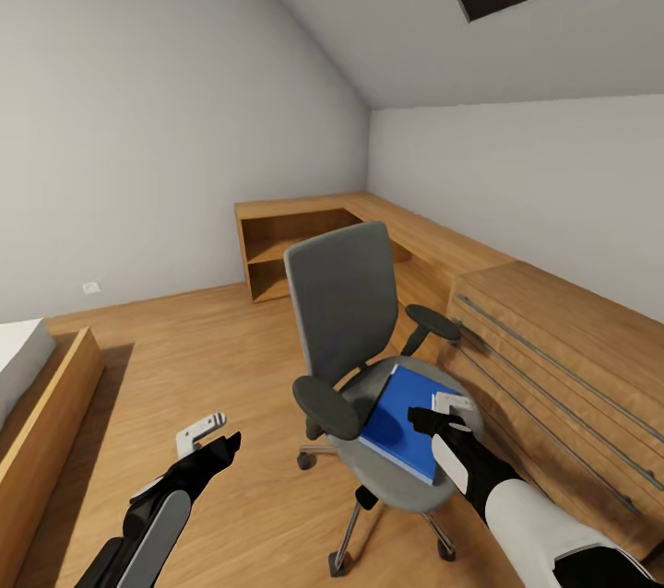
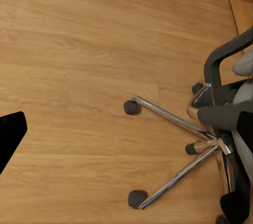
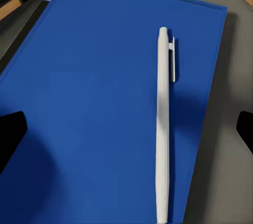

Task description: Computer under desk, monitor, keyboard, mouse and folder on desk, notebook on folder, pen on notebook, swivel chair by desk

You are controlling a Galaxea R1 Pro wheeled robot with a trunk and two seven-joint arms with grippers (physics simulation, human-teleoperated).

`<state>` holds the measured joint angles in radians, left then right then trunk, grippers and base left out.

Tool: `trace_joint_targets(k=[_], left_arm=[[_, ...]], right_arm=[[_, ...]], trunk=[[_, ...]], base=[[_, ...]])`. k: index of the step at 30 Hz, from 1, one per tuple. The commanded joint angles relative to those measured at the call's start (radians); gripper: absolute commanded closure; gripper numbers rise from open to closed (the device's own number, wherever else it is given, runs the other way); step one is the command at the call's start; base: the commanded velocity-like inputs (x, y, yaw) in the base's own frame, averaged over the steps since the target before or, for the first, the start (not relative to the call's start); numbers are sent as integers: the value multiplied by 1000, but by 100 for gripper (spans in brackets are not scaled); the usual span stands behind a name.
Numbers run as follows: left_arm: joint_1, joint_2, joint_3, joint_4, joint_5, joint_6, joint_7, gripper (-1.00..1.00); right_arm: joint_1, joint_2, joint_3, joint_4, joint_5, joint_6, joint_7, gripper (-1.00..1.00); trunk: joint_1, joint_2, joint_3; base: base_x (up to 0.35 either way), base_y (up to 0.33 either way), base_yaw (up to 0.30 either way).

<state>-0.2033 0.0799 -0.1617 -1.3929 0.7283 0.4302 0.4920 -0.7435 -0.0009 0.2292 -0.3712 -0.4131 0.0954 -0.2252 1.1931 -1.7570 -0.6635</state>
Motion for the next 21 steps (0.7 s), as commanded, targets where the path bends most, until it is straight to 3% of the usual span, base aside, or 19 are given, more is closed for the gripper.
trace_joint_targets(k=[1,21], left_arm=[[-1,1,-2,-1,10,0,10,-100],[-1,1,0,-1,9,-1,11,-100]], right_arm=[[0,-1,7,0,-4,6,-8,-100],[0,-16,6,21,-4,7,-24,-100]], trunk=[[0,0,-1],[0,0,-1]], base=[[234,0,0],[100,0,0]])
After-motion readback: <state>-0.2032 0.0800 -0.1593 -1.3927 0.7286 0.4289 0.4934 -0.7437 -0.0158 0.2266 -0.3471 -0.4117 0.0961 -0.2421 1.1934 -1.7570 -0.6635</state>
